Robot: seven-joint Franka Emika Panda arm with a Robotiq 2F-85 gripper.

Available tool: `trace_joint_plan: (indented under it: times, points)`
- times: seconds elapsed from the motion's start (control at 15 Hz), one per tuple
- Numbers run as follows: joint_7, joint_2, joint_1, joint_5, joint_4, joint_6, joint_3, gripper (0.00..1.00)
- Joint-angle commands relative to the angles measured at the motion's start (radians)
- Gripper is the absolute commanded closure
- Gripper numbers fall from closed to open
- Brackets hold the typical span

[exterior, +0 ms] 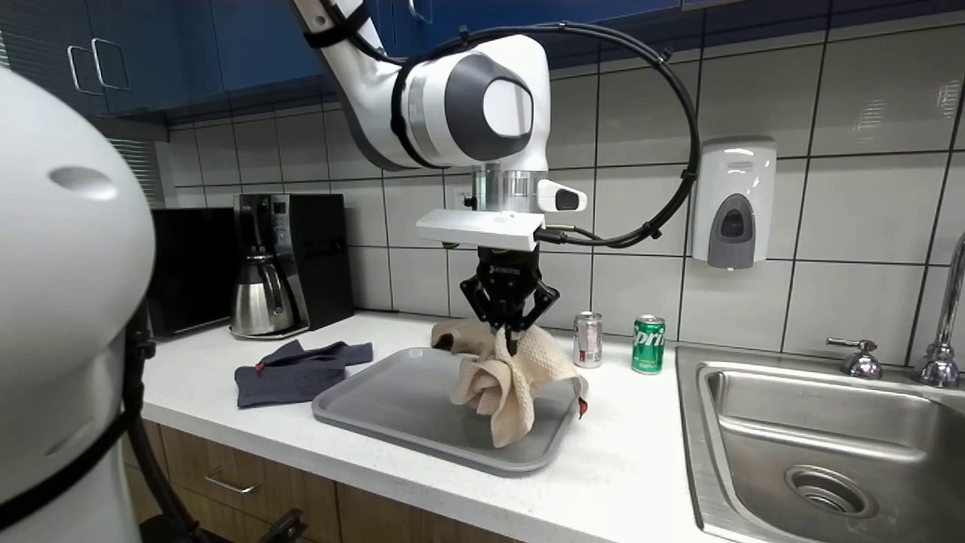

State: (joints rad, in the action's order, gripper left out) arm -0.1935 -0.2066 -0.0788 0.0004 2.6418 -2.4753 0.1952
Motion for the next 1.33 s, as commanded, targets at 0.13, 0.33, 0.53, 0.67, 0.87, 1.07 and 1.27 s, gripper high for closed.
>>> trace_joint_plan:
  times: [0.13, 0.33, 0.53, 0.67, 0.87, 1.07, 1.27]
  points:
    - [-0.009, 0.05, -0.011, 0.009, -0.012, -0.02, -0.015, 0.98]
    - [0.0, 0.083, -0.011, 0.007, -0.023, -0.03, -0.019, 0.98]
    - [0.006, 0.127, -0.014, 0.003, -0.047, -0.034, -0.021, 0.98]
    - [0.002, 0.148, -0.014, 0.004, -0.062, -0.032, -0.022, 0.69]
    - [-0.003, 0.166, -0.015, 0.01, -0.082, -0.025, -0.025, 0.53]
    - [-0.003, 0.173, -0.015, 0.011, -0.097, -0.023, -0.027, 0.31]
    - [-0.004, 0.177, -0.015, 0.014, -0.108, -0.023, -0.031, 0.08]
